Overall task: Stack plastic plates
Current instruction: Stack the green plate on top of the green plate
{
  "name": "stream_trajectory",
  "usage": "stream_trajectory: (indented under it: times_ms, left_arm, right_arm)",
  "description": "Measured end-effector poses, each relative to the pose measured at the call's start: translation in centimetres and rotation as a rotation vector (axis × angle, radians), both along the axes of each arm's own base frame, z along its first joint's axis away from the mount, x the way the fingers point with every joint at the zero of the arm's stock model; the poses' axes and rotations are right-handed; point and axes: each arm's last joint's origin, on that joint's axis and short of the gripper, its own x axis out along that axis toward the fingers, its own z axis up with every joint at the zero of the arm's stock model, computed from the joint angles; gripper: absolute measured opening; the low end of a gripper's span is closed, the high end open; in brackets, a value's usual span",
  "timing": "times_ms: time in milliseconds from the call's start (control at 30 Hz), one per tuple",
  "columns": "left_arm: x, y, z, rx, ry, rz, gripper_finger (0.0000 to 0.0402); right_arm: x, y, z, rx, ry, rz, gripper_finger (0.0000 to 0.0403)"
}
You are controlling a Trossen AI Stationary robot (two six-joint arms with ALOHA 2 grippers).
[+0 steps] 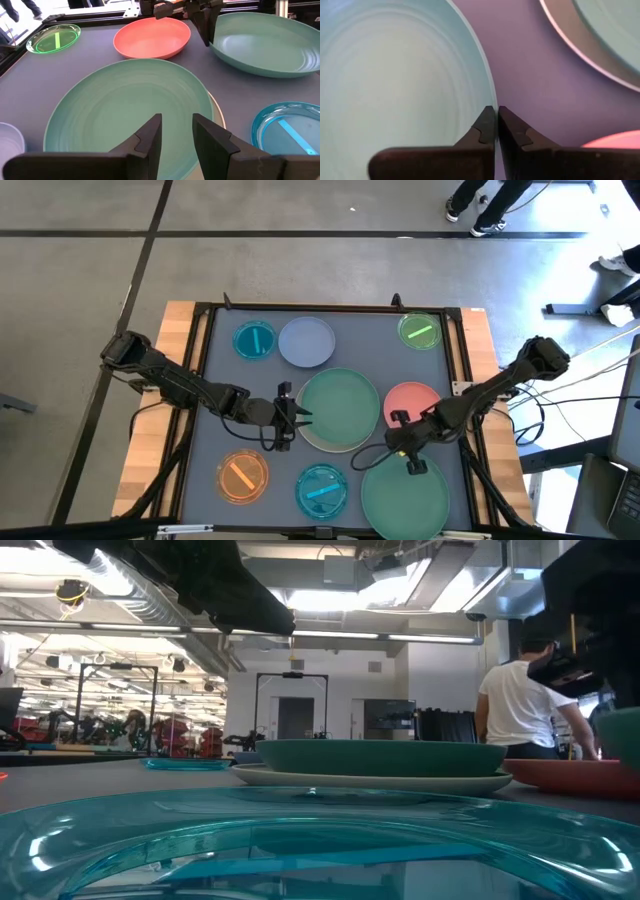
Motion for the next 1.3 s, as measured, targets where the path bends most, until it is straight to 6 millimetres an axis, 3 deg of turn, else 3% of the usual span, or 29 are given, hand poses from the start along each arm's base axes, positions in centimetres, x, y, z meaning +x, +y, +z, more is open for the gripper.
stream_trajectory:
  times_ms: [1033, 1300]
  left_arm:
    - [0.0, 0.0, 0.0, 0.000, -0.001, 0.000, 0.0102]
    - [0.0, 0.0, 0.0, 0.000, -0.001, 0.000, 0.0102]
  right_arm:
    - [-1.5, -1.2, 4.2, 0.053, -0.204, -0.042, 0.0001]
    - [-0.9, -3.0, 4.8, 0.056, -0.238, -0.123, 0.0001]
